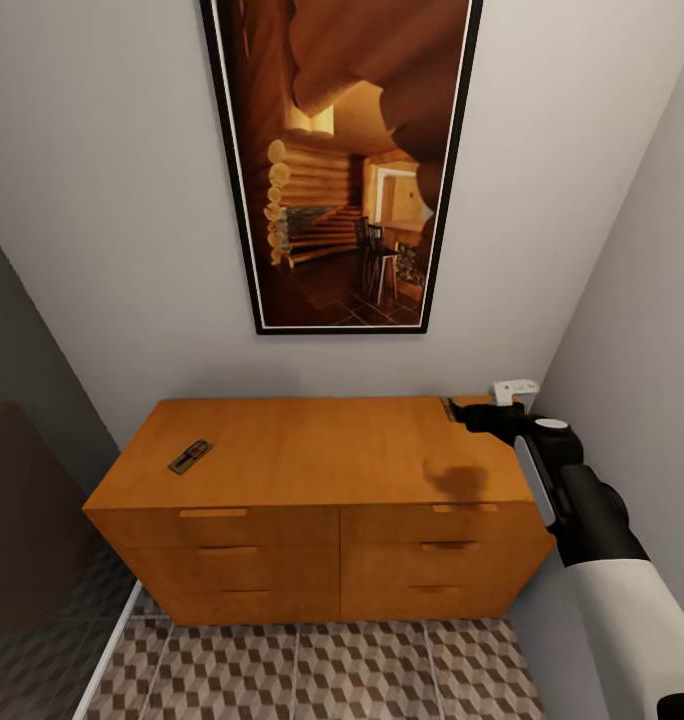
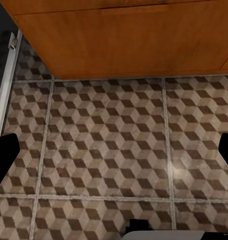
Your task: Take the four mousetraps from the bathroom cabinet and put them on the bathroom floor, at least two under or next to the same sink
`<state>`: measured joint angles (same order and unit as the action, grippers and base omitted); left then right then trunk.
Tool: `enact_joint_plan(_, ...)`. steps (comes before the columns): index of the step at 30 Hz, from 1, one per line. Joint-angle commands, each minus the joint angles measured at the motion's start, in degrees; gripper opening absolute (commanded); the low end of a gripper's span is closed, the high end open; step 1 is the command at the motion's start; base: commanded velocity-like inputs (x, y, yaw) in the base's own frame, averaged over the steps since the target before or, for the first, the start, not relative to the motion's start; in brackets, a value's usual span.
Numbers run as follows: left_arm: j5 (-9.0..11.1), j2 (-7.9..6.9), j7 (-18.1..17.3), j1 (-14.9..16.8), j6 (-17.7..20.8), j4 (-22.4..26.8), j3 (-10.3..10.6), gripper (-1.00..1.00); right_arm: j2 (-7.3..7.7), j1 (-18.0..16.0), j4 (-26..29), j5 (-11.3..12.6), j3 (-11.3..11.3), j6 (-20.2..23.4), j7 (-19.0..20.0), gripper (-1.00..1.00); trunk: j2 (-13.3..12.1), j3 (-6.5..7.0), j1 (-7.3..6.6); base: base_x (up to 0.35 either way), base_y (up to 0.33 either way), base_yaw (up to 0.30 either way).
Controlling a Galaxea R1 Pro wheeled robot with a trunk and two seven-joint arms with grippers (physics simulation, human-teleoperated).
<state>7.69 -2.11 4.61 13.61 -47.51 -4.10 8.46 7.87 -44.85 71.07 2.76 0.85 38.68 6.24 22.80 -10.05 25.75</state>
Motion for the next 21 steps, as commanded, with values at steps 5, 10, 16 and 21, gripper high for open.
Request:
enact_joint_plan(5, 0.4, 0.03, 0.2, 0.1, -0.3, -0.2, 0.5, 1.00, 0.10, 0.0, -2.7, 0.7, -1.6, -2.6, 0.1, 1.00, 0.1, -0.12, 0.03, 0.004, 0.000, 0.000)
enact_joint_plan(10, 0.4, 0.03, 0.2, 0.1, -0.3, -0.2, 0.5, 1.00, 0.12, 0.0, -4.4, 0.8, -3.6, -4.0, 0.2, 1.00, 0.1, -0.12, 0.03, 0.001, 0.000, 0.000)
enact_joint_plan(16, 0.4, 0.05, 0.2, 0.1, -0.3, -0.2, 0.5, 1.00, 0.28, 0.0, -6.3, 0.7, -4.6, -4.4, 2.1, 1.00, 0.1, -0.12, 0.03, 0.000, 0.000, 0.000)
enact_joint_plan(21, 0.4, 0.08, 0.2, 0.1, -0.3, -0.2, 0.5, 1.00, 0.58, 0.0, -7.6, 0.5, -4.8, -5.6, 2.9, 1.00, 0.1, -0.12, 0.03, 0.000, 0.000, 0.000)
